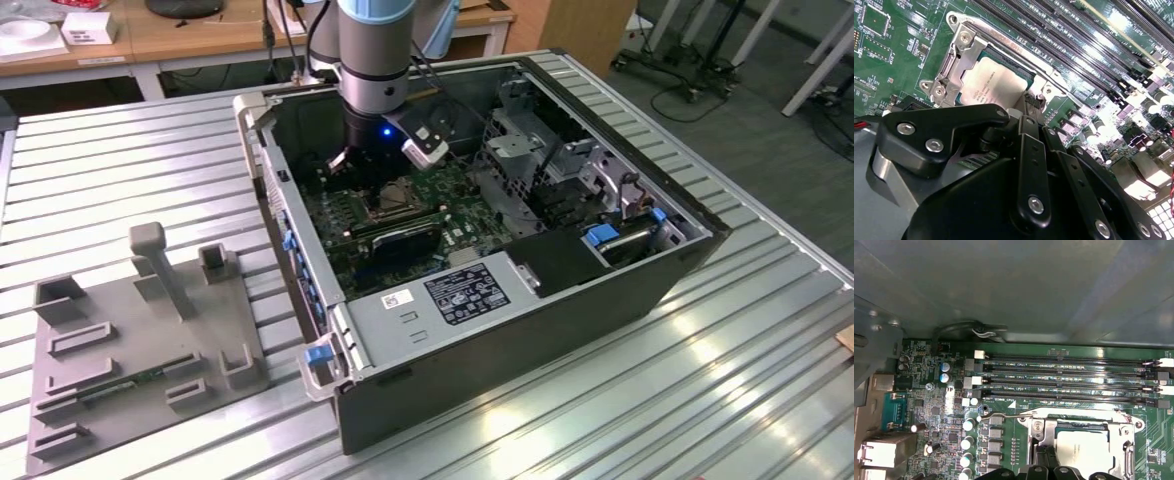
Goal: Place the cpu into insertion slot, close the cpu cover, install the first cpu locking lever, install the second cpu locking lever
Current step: 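Close the cpu cover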
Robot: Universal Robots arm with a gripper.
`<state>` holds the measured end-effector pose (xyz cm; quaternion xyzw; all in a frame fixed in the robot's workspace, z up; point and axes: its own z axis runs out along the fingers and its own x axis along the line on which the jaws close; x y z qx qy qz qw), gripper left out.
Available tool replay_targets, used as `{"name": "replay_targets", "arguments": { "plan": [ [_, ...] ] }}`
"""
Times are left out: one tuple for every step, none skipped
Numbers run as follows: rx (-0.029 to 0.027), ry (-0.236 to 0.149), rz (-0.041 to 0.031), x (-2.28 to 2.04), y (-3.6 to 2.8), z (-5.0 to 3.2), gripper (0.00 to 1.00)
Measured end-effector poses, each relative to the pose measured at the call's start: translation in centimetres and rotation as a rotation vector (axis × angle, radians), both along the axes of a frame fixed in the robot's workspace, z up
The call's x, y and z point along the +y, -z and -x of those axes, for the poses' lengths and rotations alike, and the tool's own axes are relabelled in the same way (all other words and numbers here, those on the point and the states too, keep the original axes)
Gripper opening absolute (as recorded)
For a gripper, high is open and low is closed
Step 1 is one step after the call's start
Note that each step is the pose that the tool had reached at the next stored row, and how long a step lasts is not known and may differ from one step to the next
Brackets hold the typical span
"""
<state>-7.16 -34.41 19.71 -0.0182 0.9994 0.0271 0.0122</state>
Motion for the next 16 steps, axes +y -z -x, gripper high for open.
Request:
{"name": "replay_targets", "arguments": {
  "plan": [
    [0.0000, 0.000, 0.0000, 0.00, 0.00, 0.00, 0.11],
    [-0.0001, 0.000, 0.0000, 0.00, 0.00, 0.00, 0.11],
    [-0.0001, 0.000, 0.0000, 0.00, -0.03, 0.00, 0.11],
    [-0.0004, 0.000, -0.0004, 0.00, -0.07, 0.00, 0.11],
    [-0.0007, 0.000, -0.0010, 0.01, -0.13, 0.00, 0.11],
    [-0.0009, 0.000, -0.0015, 0.02, -0.21, -0.01, 0.11],
    [-0.0004, 0.000, -0.0007, 0.01, -0.35, 0.00, 0.11],
    [-0.0001, 0.000, 0.0000, 0.00, -0.48, 0.01, 0.11],
    [-0.0002, 0.000, -0.0002, 0.00, -0.59, 0.00, 0.11],
    [-0.0002, 0.000, -0.0001, 0.00, -0.70, 0.00, 0.11],
    [-0.0002, 0.000, 0.0000, 0.00, -0.81, 0.00, 0.11],
    [-0.0002, 0.000, 0.0000, 0.00, -0.93, 0.00, 0.11],
    [-0.0003, 0.000, 0.0000, 0.00, -1.03, 0.00, 0.11],
    [-0.0003, 0.000, 0.0000, 0.00, -1.14, 0.00, 0.11],
    [-0.0003, 0.000, 0.0000, 0.00, -1.21, 0.00, 0.11],
    [-0.0004, 0.000, -0.0001, 0.00, -1.24, 0.00, 0.11]
  ]
}}
